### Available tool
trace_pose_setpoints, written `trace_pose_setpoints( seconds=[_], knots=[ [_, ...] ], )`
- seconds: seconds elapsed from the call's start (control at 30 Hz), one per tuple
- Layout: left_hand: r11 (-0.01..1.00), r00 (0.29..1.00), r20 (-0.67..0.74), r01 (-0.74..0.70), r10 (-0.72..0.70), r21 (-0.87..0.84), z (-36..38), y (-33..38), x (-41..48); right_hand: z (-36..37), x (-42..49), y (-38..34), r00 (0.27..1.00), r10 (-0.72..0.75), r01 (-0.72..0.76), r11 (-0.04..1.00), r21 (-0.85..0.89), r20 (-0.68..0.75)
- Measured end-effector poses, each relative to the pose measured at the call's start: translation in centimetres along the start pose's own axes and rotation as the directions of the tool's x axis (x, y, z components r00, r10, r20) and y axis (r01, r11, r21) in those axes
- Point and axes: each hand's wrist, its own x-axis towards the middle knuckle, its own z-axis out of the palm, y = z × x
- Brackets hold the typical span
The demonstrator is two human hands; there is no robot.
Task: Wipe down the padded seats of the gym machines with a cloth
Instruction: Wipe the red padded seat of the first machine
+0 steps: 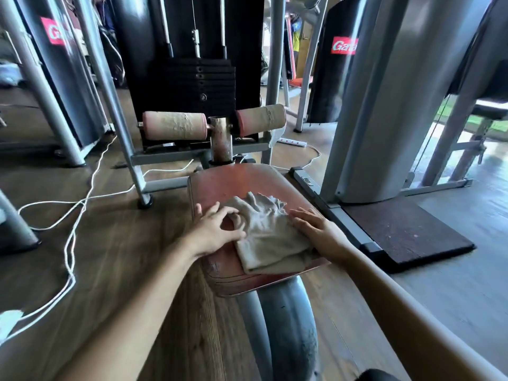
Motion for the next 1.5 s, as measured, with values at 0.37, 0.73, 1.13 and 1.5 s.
trace_pose_setpoints(
  seconds=[0.37, 0.73, 1.13, 1.5],
  knots=[
    [0.972, 1.0, -0.011, 0.007, -0.004, 0.236, 3.1, 5.4, 1.6, 1.2, 0.3, 0.6, 0.997, -0.021, 0.005, 0.975, -0.222, -0.072],
    [0.9, 0.982, 0.126, -0.18, 0.141, 0.398, 0.1, 0.4, 1.1, 2.0, -0.4, 0.7, 0.989, -0.115, 0.063, 0.894, -0.443, -0.092],
    [0.979, 0.934, -0.298, -0.199, 0.2, 0.034, 1.4, -0.6, -0.9, 1.7, -0.7, 0.0, 0.997, -0.072, 0.05, 0.857, -0.513, -0.022],
    [0.81, 0.776, -0.576, -0.152, -0.257, -0.567, -1.3, -10.4, -7.9, 8.4, 0.0, -8.6, 0.933, -0.238, 0.345, 0.806, -0.481, 0.271]
  ],
)
